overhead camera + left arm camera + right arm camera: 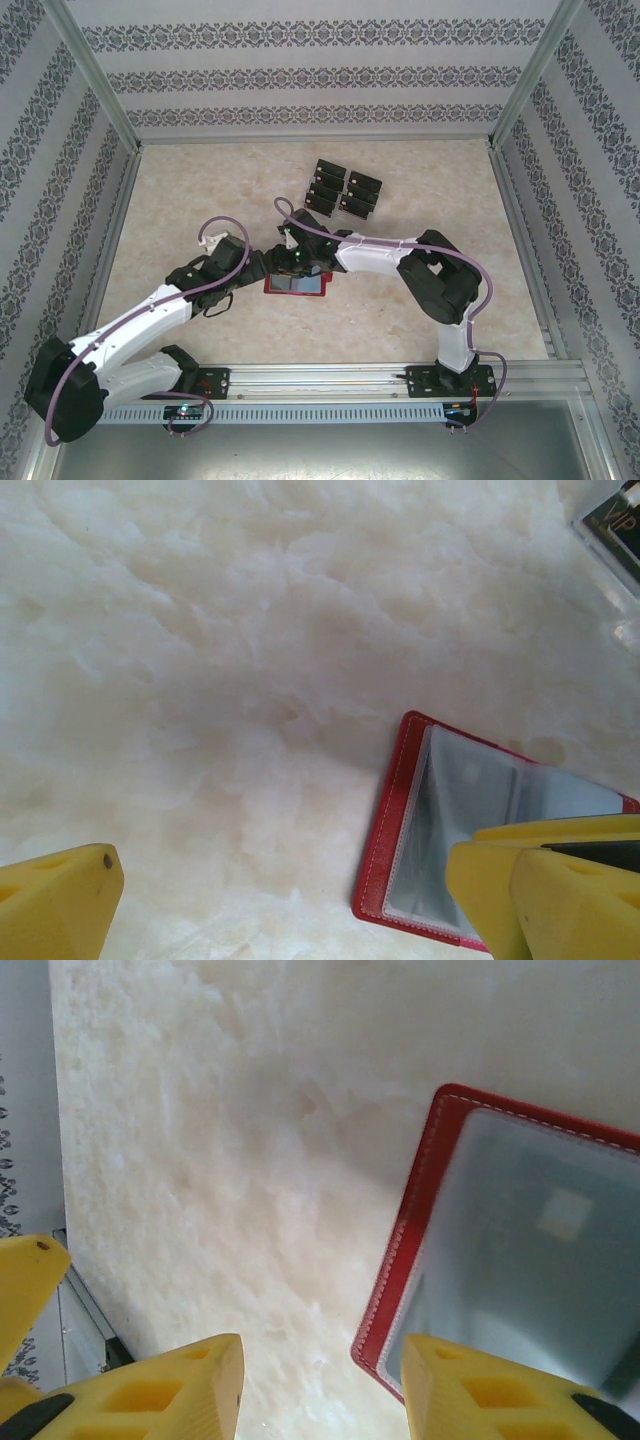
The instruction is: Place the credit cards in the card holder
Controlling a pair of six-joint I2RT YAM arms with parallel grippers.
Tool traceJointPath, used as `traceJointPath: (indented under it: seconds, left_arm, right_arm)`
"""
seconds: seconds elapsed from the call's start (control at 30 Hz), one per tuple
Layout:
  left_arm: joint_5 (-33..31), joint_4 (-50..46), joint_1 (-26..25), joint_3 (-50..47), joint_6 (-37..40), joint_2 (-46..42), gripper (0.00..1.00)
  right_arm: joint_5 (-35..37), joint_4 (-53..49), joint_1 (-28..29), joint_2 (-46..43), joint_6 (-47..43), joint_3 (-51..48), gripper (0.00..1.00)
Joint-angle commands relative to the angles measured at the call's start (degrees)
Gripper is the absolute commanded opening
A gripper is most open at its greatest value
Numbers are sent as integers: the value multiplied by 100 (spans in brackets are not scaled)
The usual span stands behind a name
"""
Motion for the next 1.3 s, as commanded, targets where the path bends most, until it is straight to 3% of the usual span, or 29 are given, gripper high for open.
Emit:
traceJointPath:
  seconds: [0.0, 0.3, 0.57, 0.83, 1.1, 1.27]
  left_arm:
    - [-216, -227, -6, 165, -113, -171, 100]
    - [-206, -382, -3, 390, 196, -100, 100]
    - [332, -80, -6, 762, 749, 1225, 100]
    - [427, 144, -3, 1007, 1041, 2304, 100]
    - [492, 259, 13, 1012, 1078, 2585, 100]
    - [491, 257, 16, 1031, 1074, 2593, 100]
  right_arm:
    - [-167, -170, 84, -275, -123, 369, 47]
    - [136, -477, -568, -1318, -417, -32, 48]
    - [566, -1640, -1660, -1795, -1552, 147, 48]
    - [1159, -2686, -2337, -1184, -2999, 1293, 45]
    - [2566, -3716, -2449, -335, -4423, 2483, 43]
    - [2722, -4117, -2533, 179, -5009, 2948, 41]
